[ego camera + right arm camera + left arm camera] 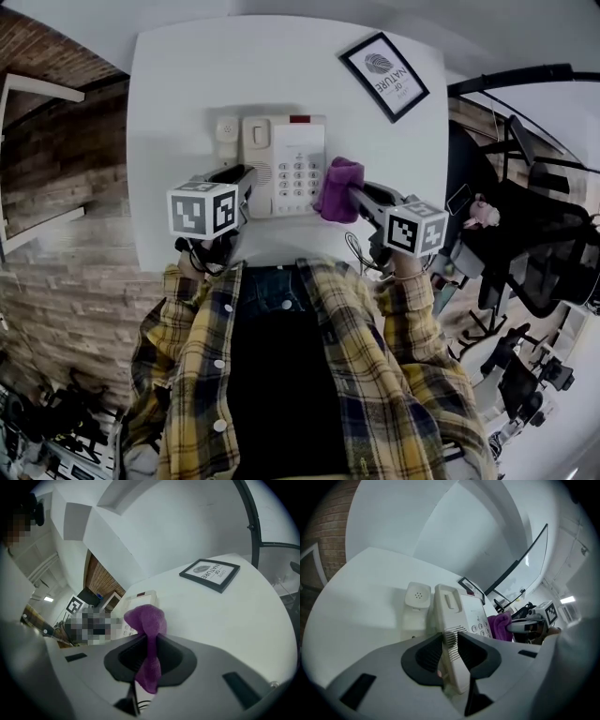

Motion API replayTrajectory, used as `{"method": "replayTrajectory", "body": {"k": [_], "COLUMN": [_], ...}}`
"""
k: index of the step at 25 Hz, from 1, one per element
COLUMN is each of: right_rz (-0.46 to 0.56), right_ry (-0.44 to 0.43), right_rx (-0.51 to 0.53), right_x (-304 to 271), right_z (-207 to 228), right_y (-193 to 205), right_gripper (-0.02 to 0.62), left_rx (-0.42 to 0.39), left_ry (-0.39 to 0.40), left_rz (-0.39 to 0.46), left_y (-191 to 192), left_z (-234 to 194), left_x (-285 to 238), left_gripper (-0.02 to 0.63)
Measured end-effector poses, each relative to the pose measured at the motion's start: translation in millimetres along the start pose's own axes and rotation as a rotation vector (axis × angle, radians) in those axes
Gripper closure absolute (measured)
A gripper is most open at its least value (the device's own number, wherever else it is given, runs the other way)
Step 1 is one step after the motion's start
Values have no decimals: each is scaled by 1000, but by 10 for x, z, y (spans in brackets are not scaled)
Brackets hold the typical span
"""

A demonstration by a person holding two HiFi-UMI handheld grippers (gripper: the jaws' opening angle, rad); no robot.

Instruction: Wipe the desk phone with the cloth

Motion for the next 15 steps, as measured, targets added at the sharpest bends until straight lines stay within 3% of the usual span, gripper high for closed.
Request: {"method": "replayTrajectory", "body": {"k": [8, 15], "right_rz": [154, 402], "right_ry": [-9, -26], "right_rx": [126, 317], "right_x": [314, 538], "right_z": [-285, -737], "right_y": [-497, -1182], "right_gripper": [535, 535], "left_rx": [-92, -182], "left_ry": [76, 167], "left_rz": [146, 319], "left_y": [-126, -454], "left_z": [258, 705], "left_x": [336, 797], "left_gripper": [537, 557]}}
Point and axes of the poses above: the fingertips, and each gripper's own axes: x backward along the fingers, z to its right, y out of its underside, the point moved 5 cm from there along x, backward along the fingers, and after that the axes turned 11 degrees about x, right-handed, at the moved point
